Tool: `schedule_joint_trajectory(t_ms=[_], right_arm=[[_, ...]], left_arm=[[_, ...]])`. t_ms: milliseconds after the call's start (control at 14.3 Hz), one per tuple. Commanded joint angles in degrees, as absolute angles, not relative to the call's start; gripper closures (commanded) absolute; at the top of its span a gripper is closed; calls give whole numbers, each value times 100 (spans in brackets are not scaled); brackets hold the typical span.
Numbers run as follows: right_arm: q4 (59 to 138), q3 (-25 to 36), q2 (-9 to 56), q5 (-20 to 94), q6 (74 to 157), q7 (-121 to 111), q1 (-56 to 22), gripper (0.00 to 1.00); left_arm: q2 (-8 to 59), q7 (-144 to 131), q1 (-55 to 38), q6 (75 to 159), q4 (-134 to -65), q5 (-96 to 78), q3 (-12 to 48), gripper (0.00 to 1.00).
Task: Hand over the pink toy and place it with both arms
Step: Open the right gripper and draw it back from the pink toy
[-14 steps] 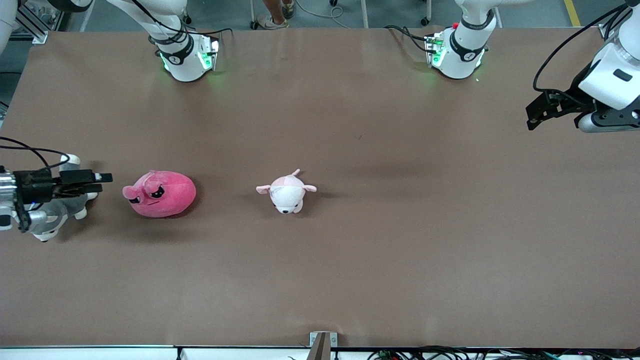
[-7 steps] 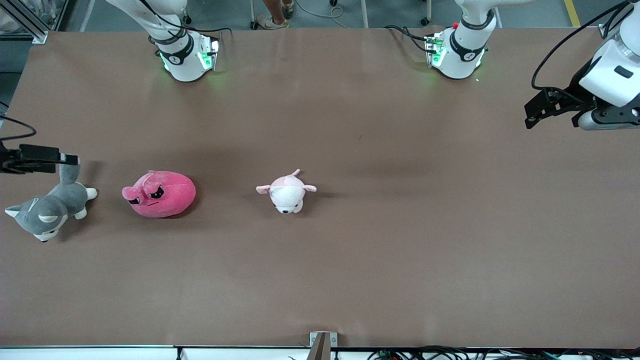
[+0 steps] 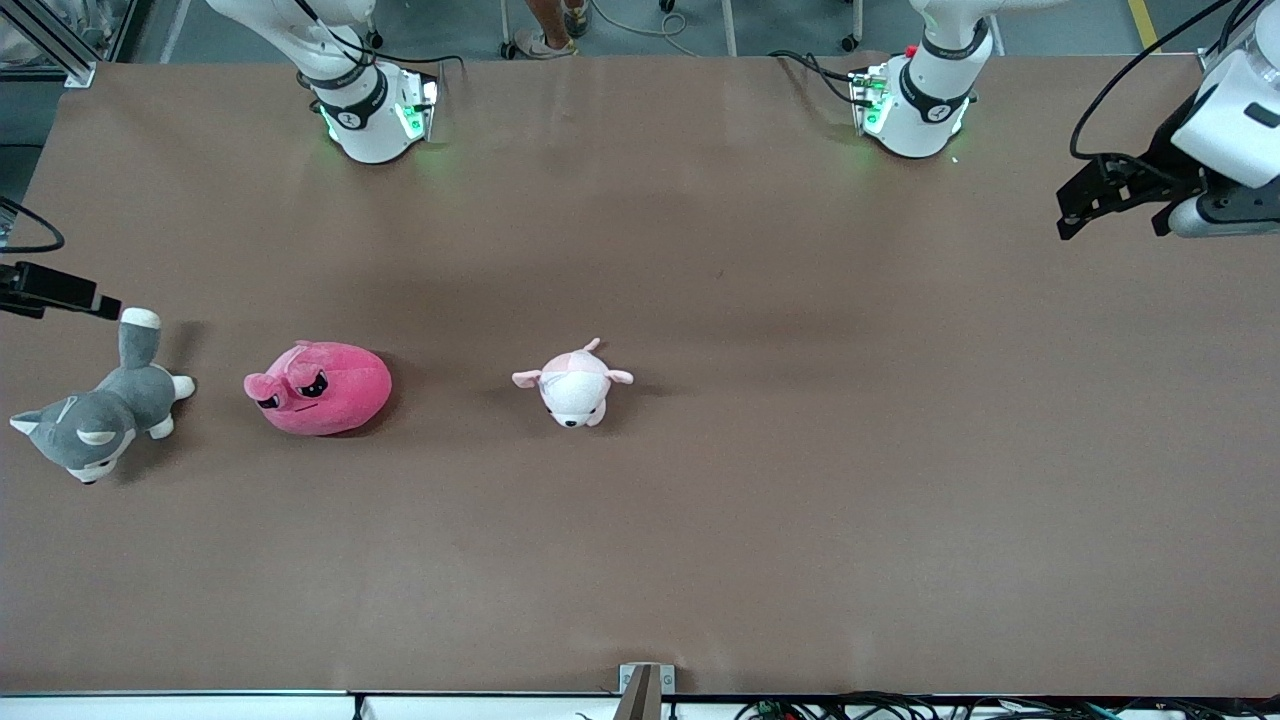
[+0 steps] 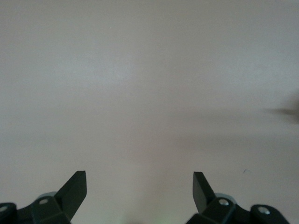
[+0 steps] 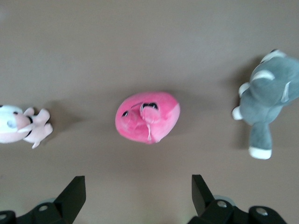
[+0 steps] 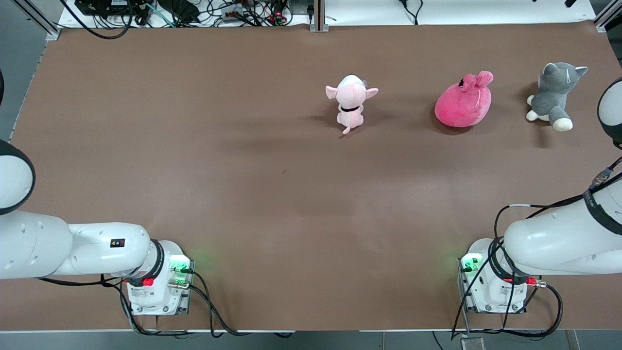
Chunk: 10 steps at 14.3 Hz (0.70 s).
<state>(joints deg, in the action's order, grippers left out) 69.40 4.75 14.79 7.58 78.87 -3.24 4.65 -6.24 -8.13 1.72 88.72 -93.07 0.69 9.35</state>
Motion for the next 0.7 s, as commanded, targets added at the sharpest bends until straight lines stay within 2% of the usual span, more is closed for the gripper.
schedule_joint_trajectory(t_ms=[0, 280, 631], right_arm=[[6707, 457, 1415, 300, 8129, -228, 299, 0], [6776, 448, 1319, -61, 8157, -79, 106, 0], [7330, 448, 976, -35, 8753, -88, 132, 0]], left_arm=[[-747, -835, 211, 8807, -9343, -18, 940, 0], [-729, -826, 202, 8807, -9334, -18, 940, 0], [-747, -729, 193, 8789, -9334, -18, 949, 0]])
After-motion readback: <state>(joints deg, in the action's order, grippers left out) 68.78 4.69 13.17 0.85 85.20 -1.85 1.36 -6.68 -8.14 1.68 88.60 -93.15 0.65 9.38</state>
